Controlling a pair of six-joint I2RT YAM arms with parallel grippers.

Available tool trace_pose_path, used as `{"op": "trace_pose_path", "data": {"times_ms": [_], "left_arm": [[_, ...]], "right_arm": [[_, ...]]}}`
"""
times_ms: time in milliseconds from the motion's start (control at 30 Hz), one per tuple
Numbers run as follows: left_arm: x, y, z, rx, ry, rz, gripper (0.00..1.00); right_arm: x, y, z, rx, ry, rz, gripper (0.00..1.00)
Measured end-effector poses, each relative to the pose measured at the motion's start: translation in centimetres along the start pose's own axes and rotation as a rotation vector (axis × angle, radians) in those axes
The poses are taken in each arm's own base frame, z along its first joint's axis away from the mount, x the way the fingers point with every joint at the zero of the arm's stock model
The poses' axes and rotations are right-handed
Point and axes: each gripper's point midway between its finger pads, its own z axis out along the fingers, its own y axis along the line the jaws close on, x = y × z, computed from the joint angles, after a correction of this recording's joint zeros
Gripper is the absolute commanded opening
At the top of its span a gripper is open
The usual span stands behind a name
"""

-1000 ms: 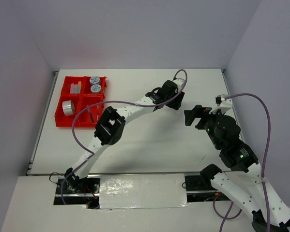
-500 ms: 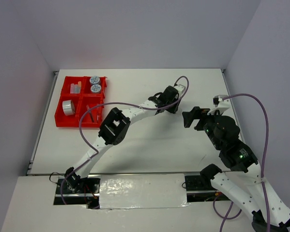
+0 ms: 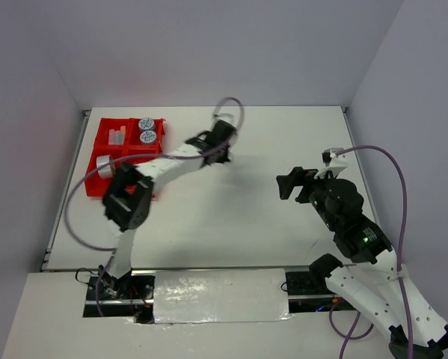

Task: Sort the stationery into containers
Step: Pick up the stationery from the center of the board, then place the stationery in the storage box.

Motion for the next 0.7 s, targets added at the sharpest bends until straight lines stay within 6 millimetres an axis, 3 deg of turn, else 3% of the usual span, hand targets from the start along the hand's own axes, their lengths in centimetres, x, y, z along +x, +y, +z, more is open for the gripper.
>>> {"op": "trace_pose_path", "data": {"times_ms": [33, 167, 233, 267, 333, 400, 533, 700], "left_arm": [[-1.0, 3.3, -1.5, -0.050, -0.011, -0.060, 0.00], [-5.9, 21.2, -10.2, -0.338, -0.162, -0.416, 0.00], [-6.1, 29.5, -15.4, -0.516, -0.252, -0.571, 0.00], [-5.8, 31.8, -17.4, -0.578, -0.280, -0.620, 0.00], [-4.6, 34.4, -20.5, -0.681, -0.294, -0.673, 0.00], [-3.4, 35.0, -21.5, -0.738, -0.272, -0.689, 0.00], [0.0, 35.9, -20.3, -0.827, -0.146, -0.702, 0.00], [3.5, 39.2, -19.8, -0.984, -0.029, -0.755, 0.00]], "right_arm": [[0.3, 0.1, 0.2, -0.006, 0.011, -0.001, 1.00], [1.3, 0.8, 1.0, -0.034, 0.046, 0.002, 1.00], [1.4, 1.3, 1.4, -0.056, 0.052, 0.010, 1.00], [1.6, 1.6, 1.7, -0.066, 0.059, 0.014, 1.00], [1.9, 2.1, 2.1, -0.092, 0.071, 0.019, 1.00], [2.0, 2.8, 2.5, -0.118, 0.081, 0.022, 1.00], [2.7, 3.8, 3.3, -0.164, 0.113, 0.027, 1.00], [3.7, 4.4, 3.5, -0.204, 0.138, 0.025, 1.00]]}}
